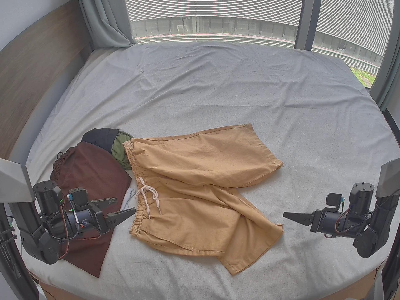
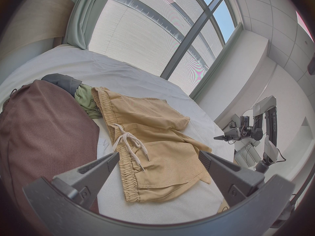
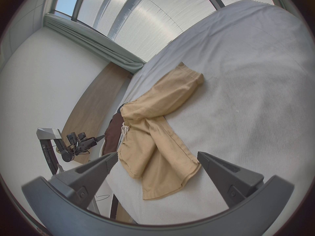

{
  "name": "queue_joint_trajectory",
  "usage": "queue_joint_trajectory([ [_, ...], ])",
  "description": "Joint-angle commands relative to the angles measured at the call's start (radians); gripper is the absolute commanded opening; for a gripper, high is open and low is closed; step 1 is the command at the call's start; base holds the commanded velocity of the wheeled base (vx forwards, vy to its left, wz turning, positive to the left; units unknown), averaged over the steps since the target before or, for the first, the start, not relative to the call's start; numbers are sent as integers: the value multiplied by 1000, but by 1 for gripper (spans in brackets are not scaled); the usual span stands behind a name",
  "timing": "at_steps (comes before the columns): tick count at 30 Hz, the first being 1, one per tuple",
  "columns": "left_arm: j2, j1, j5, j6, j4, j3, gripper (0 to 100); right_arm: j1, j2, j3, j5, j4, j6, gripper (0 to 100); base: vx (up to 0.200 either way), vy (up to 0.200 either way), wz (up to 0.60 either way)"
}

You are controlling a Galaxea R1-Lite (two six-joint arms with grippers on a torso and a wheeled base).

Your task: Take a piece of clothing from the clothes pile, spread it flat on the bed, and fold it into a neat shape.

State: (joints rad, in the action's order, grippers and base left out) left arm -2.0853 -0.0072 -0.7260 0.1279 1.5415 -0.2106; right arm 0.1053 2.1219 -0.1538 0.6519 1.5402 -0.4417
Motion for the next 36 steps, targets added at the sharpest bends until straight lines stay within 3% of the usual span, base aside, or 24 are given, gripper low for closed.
queue_joint_trajectory([
  [1, -1, 1, 0, 1, 0, -4, 100, -3, 59, 16, 0, 0, -3, 100, 0, 0, 0],
  [28, 4, -4, 2, -4, 0, -3, 100, 5, 248, -41, 3, 1, -20, 100, 0, 0, 0],
  [36, 5, -2, 2, -5, 0, -3, 100, 51, 250, -69, 3, 3, -134, 100, 0, 0, 0],
])
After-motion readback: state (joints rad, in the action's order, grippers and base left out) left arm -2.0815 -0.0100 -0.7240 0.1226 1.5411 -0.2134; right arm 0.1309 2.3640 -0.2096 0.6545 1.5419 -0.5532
